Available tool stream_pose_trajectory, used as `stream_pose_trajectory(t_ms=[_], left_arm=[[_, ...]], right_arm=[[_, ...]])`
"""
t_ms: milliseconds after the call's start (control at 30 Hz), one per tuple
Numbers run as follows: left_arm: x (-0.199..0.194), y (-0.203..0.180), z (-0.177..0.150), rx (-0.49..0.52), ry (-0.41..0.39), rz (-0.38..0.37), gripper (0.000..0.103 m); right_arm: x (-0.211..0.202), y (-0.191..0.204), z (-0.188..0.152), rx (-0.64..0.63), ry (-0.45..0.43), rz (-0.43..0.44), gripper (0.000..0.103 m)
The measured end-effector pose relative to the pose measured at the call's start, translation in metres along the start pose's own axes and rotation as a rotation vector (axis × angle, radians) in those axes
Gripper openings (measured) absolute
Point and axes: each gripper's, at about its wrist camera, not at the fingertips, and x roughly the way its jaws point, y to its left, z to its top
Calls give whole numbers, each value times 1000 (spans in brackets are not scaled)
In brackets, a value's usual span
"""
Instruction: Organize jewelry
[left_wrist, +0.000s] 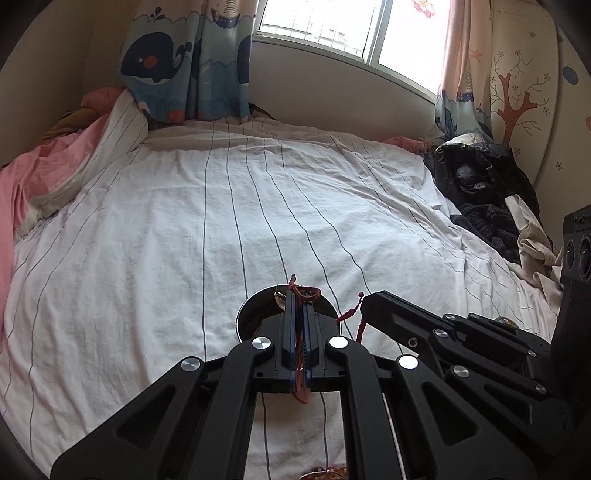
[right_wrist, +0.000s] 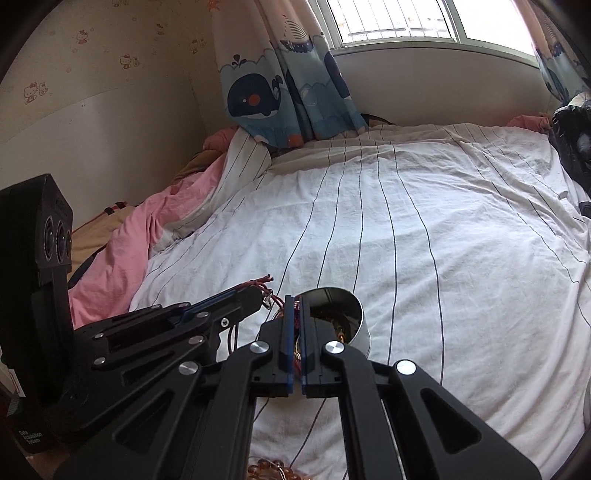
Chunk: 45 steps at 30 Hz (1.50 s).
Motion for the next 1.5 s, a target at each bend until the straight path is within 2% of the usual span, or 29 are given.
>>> stream_pose_trajectory(t_ms=[100, 200, 267, 333, 367, 400, 433, 500, 600, 667, 767, 900, 1067, 1100, 1133, 1200, 1233, 1267, 1300, 1333, 1400, 1500], left_arm=[[14, 7, 5, -30, 7, -19, 3], [42, 18, 4, -75, 85, -33, 6], [57, 28, -3, -92, 130, -6, 20], [59, 36, -11, -97, 143, 7, 30], [57, 39, -15, -91, 141, 19, 34], [54, 41, -18, -89, 138, 25, 36], [52, 44, -20, -88, 137, 32, 36], [46, 47, -25, -86, 135, 39, 38], [37, 51, -29, -88, 133, 53, 41], [30, 53, -31, -88, 127, 62, 43], [25, 55, -34, -90, 124, 64, 44], [25, 52, -42, -81, 139, 60, 45], [22, 51, -50, -76, 155, 53, 46], [21, 52, -51, -75, 155, 56, 46], [20, 53, -52, -73, 154, 60, 46], [19, 56, -54, -78, 155, 64, 46], [20, 57, -54, -80, 157, 65, 46], [20, 58, -54, -82, 157, 66, 46], [19, 57, -54, -82, 156, 65, 46], [19, 56, -53, -80, 154, 65, 46], [18, 55, -52, -74, 150, 65, 46], [17, 55, -51, -70, 145, 66, 46]], right_arm=[[10, -3, 8, 7, -12, -2, 3], [27, -11, 12, 28, -2, -3, 3], [43, -17, 10, 45, 38, 8, 4], [59, -24, 5, 62, 83, 15, 4], [64, -26, 2, 66, 101, 11, 4], [68, -28, -1, 70, 112, 7, 9], [69, -29, -3, 75, 115, 3, 18], [68, -29, -7, 77, 115, 5, 24], [60, -28, -6, 79, 93, -1, 26], [47, -37, -7, 120, 63, -13, 27], [33, -52, -17, 179, 65, -31, 28], [32, -56, -39, 193, 125, -43, 32], [47, -43, -53, 141, 197, -27, 39], [47, -40, -54, 119, 201, -34, 44], [47, -36, -56, 95, 205, -49, 54], [55, -32, -60, 37, 243, -102, 63], [61, -32, -63, 16, 264, -128, 60], [66, -34, -67, 10, 285, -139, 51], [69, -36, -70, 13, 300, -145, 23], [69, -38, -71, 22, 302, -144, 6], [61, -38, -69, 22, 283, -140, 5], [37, -30, -55, 22, 197, -129, 5]])
